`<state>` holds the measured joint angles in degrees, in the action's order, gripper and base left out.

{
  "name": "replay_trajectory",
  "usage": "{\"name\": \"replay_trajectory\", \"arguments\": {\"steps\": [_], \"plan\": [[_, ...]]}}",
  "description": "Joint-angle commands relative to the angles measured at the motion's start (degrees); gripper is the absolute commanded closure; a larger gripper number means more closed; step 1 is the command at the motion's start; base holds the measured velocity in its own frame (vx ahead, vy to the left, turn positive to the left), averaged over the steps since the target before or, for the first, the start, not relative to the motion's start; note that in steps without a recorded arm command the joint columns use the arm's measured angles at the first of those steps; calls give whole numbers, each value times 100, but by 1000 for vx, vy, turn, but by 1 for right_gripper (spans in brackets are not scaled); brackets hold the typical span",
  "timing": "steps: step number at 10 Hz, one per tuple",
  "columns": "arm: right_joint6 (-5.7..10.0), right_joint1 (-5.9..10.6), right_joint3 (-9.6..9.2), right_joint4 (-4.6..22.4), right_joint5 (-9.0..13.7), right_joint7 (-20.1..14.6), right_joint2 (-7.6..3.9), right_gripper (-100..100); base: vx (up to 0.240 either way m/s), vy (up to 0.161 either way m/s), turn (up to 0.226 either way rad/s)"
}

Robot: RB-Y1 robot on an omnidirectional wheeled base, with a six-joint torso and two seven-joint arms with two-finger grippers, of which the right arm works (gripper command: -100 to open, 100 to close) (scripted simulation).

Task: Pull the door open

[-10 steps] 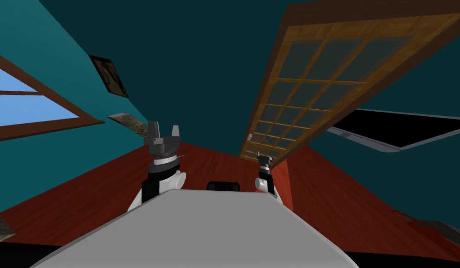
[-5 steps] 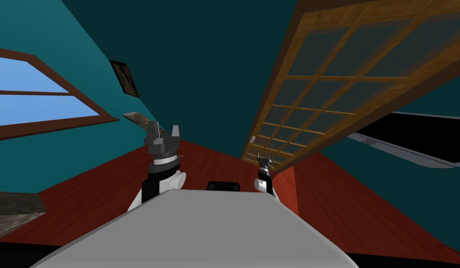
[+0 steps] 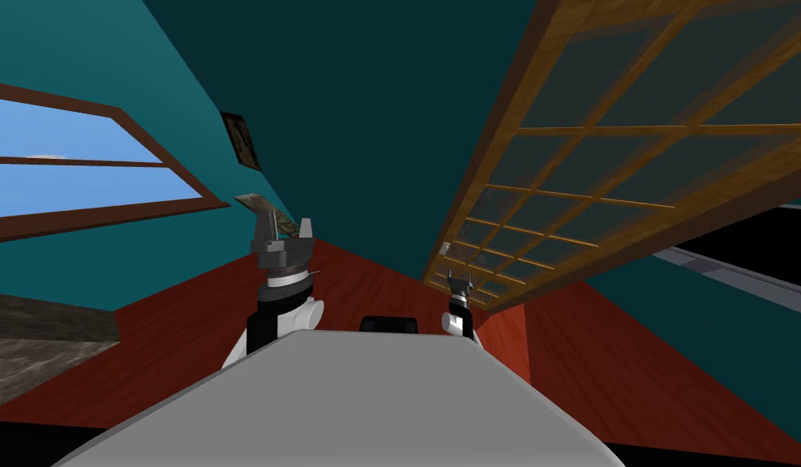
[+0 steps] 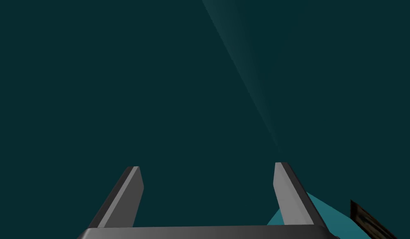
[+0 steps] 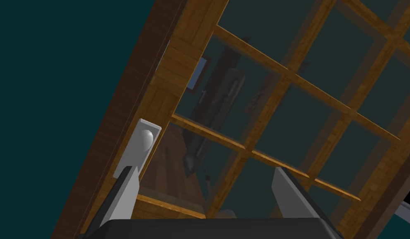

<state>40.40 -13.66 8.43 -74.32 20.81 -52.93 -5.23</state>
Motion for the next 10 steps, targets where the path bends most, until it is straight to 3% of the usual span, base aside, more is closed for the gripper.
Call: {"name": "replay_trajectory", "arguments": {"steps": [1,10], "plan": [[83,59,14,223,82,-185,20,-100,74,-56,147],[398,325,103,1211,496,-1031,108,-100,65,-66,122]]}}
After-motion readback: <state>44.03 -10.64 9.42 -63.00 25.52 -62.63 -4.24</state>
